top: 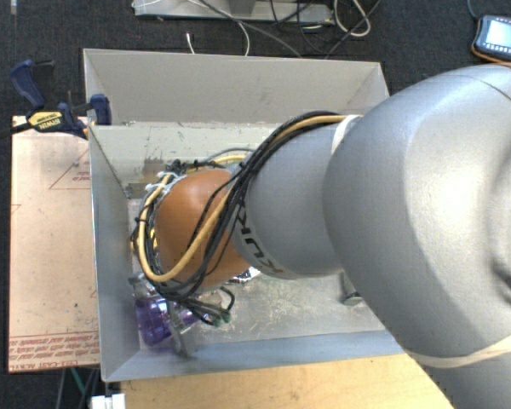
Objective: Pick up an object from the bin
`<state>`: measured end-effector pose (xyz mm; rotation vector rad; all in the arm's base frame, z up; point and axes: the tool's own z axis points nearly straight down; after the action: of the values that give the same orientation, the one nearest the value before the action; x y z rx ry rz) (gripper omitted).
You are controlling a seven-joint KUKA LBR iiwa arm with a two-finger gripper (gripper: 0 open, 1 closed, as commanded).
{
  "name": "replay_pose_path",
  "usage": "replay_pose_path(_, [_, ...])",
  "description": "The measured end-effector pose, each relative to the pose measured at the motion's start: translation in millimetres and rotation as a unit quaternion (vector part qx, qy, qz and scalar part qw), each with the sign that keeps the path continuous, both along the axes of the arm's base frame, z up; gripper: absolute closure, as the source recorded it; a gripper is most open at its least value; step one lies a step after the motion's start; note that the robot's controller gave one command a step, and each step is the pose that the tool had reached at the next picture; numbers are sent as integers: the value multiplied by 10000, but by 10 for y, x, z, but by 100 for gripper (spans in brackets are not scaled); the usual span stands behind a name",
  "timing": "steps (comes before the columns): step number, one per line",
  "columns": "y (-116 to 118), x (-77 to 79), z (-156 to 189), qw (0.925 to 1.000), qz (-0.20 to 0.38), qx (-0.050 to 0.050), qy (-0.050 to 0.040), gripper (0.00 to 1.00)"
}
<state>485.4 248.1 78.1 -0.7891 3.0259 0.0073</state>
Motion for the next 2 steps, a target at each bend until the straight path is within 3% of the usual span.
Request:
replay_pose_path(1, [-21,-35,-30,9995,319,36,-64,100])
replay_pose_path(2, [-21,-35,-30,9995,319,37,-65,100])
